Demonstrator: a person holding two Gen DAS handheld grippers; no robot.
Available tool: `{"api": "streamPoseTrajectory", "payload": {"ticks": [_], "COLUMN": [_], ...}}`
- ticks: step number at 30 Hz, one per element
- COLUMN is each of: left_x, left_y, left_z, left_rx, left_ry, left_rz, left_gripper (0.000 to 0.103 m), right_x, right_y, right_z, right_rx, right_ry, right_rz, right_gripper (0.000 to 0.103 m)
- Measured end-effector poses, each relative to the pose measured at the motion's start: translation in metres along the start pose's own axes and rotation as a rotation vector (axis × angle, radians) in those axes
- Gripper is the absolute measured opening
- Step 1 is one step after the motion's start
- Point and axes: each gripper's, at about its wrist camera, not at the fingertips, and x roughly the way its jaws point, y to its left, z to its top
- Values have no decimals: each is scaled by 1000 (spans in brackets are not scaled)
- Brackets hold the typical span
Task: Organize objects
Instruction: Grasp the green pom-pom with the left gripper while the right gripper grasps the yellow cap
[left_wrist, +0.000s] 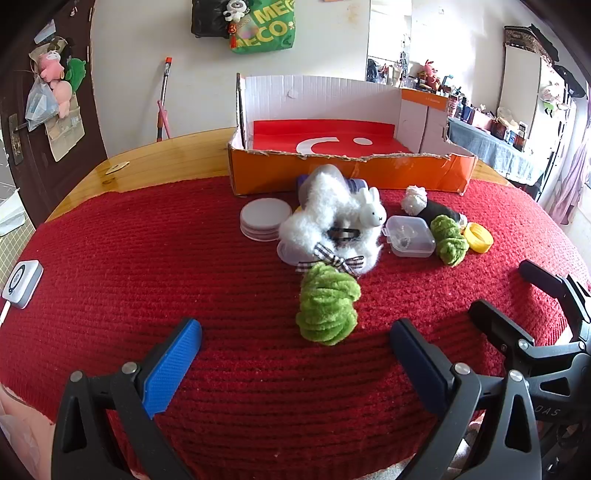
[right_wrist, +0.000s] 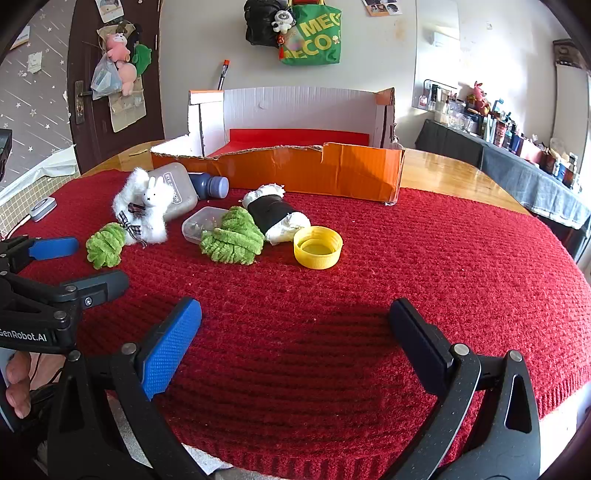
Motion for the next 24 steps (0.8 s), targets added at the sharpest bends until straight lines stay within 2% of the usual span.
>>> {"api": "streamPoseTrajectory", "payload": {"ticks": [13, 17, 19, 24], "left_x": [0, 1, -1, 0], "left_y": [0, -1, -2, -3], "left_z": [3, 4, 6, 9], "left_rx": [-6, -5, -2, 3], "left_ry": [11, 12, 8, 9], "left_rz": [6, 5, 2, -10], "left_gripper": [103, 101, 94, 84], "right_x": [-1, -4, -5, -4], "right_y": [-1, -6, -8, -3], "right_z": [2, 6, 8, 16], "right_rx": [-2, 17, 28, 14], "right_ry": [18, 19, 18, 19], "right_rz": [14, 38, 50, 92], "right_gripper": [103, 94, 88, 67]}}
